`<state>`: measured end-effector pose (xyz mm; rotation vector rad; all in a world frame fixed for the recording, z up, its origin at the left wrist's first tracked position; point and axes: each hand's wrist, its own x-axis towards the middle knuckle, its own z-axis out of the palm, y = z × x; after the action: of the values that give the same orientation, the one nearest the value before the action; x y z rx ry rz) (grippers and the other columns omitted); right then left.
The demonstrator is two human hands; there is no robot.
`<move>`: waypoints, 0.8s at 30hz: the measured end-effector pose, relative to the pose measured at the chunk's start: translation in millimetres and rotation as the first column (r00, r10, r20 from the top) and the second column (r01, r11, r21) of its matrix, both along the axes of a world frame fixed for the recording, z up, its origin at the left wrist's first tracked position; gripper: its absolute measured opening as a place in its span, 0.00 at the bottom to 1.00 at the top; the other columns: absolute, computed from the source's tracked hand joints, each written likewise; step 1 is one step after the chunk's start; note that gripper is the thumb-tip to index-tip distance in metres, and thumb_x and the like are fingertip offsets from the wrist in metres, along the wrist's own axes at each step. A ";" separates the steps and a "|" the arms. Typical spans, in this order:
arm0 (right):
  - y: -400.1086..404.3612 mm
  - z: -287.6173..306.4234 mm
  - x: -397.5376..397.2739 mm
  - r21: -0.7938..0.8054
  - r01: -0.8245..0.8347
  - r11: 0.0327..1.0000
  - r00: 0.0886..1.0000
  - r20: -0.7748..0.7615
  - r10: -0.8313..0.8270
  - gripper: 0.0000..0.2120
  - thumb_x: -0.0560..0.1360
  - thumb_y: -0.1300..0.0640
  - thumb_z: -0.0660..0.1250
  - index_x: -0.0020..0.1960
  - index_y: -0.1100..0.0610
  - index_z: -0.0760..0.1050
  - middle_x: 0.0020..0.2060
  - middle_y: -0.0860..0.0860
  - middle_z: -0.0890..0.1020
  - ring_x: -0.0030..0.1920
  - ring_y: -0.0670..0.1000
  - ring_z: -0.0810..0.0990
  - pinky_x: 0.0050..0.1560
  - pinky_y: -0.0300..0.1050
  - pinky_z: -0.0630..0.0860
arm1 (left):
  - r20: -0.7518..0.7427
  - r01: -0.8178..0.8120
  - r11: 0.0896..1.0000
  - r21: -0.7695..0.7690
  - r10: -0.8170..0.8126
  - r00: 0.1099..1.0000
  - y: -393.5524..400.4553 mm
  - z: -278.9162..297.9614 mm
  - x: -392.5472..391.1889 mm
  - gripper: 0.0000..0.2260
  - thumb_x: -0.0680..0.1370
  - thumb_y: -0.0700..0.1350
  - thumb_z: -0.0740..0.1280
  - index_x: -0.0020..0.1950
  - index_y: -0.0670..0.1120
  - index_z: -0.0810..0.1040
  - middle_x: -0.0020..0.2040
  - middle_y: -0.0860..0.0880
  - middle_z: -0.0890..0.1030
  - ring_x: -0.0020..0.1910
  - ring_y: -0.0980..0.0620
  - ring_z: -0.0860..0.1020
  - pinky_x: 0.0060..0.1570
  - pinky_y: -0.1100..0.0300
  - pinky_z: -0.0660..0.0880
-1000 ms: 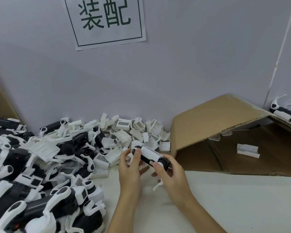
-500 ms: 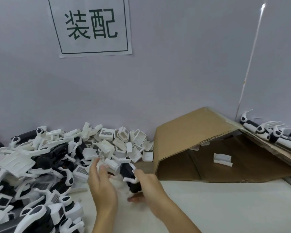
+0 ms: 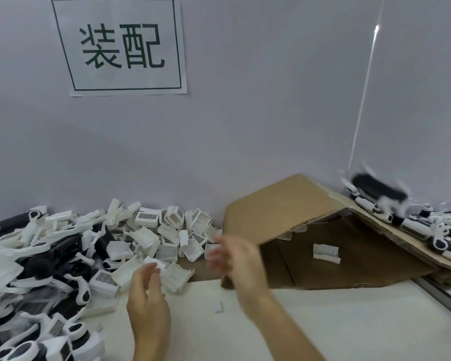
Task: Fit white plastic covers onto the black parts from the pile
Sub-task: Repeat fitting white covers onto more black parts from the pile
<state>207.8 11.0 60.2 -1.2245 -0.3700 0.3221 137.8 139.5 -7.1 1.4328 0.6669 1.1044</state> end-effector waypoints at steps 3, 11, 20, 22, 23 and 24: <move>8.0 -64.2 -18.9 -0.317 -0.009 0.948 0.989 0.138 0.056 0.13 0.81 0.64 0.60 0.48 0.53 0.82 0.31 0.48 0.81 0.30 0.47 0.79 0.32 0.41 0.74 | -0.146 0.114 0.992 0.050 -0.106 0.984 -3.4 -4.3 0.2 0.12 0.81 0.33 0.61 0.48 0.50 0.79 0.48 0.51 0.83 0.52 0.47 0.79 0.56 0.48 0.75; 11.7 -79.4 -18.1 -0.501 0.053 0.864 0.938 0.322 0.129 0.19 0.74 0.68 0.62 0.39 0.47 0.83 0.31 0.44 0.83 0.32 0.42 0.80 0.39 0.39 0.76 | -0.382 0.211 0.964 0.162 -0.136 0.914 -4.1 -11.1 0.8 0.12 0.78 0.33 0.64 0.45 0.49 0.80 0.43 0.56 0.82 0.45 0.65 0.77 0.39 0.78 0.69; 9.6 -78.8 -18.4 -0.506 0.082 0.859 0.912 0.386 0.140 0.18 0.75 0.67 0.63 0.41 0.47 0.84 0.31 0.41 0.83 0.33 0.44 0.81 0.40 0.43 0.79 | -0.391 0.201 0.966 0.163 -0.124 0.912 -6.3 -13.3 1.6 0.12 0.77 0.33 0.63 0.43 0.49 0.80 0.42 0.55 0.82 0.41 0.69 0.76 0.39 0.75 0.69; 9.8 -79.5 -19.0 -0.510 0.082 0.856 0.905 0.398 0.151 0.19 0.75 0.67 0.63 0.41 0.45 0.83 0.32 0.40 0.83 0.33 0.43 0.81 0.39 0.38 0.77 | -0.395 0.195 0.964 0.178 -0.112 0.912 -8.8 -14.7 1.2 0.12 0.77 0.33 0.63 0.43 0.50 0.79 0.42 0.54 0.81 0.41 0.66 0.77 0.39 0.75 0.69; 9.9 -79.3 -20.0 -0.507 0.079 0.858 0.903 0.401 0.154 0.19 0.76 0.68 0.63 0.41 0.45 0.82 0.32 0.39 0.83 0.33 0.42 0.80 0.38 0.37 0.76 | -0.399 0.192 0.963 0.191 -0.103 0.911 -10.3 -14.8 0.1 0.12 0.77 0.34 0.62 0.43 0.50 0.79 0.43 0.54 0.81 0.41 0.65 0.77 0.39 0.75 0.69; 9.5 -78.9 -21.2 -0.498 0.078 0.864 0.903 0.403 0.151 0.20 0.76 0.68 0.62 0.41 0.44 0.82 0.32 0.39 0.83 0.33 0.42 0.80 0.38 0.35 0.75 | -0.401 0.188 0.961 0.204 -0.093 0.911 -11.9 -14.6 -1.2 0.12 0.78 0.34 0.62 0.43 0.50 0.79 0.43 0.54 0.81 0.42 0.63 0.77 0.39 0.75 0.69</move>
<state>186.6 20.5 -18.7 -1.8193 -0.7261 0.1794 136.6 127.6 -21.6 1.9079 0.7091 0.8096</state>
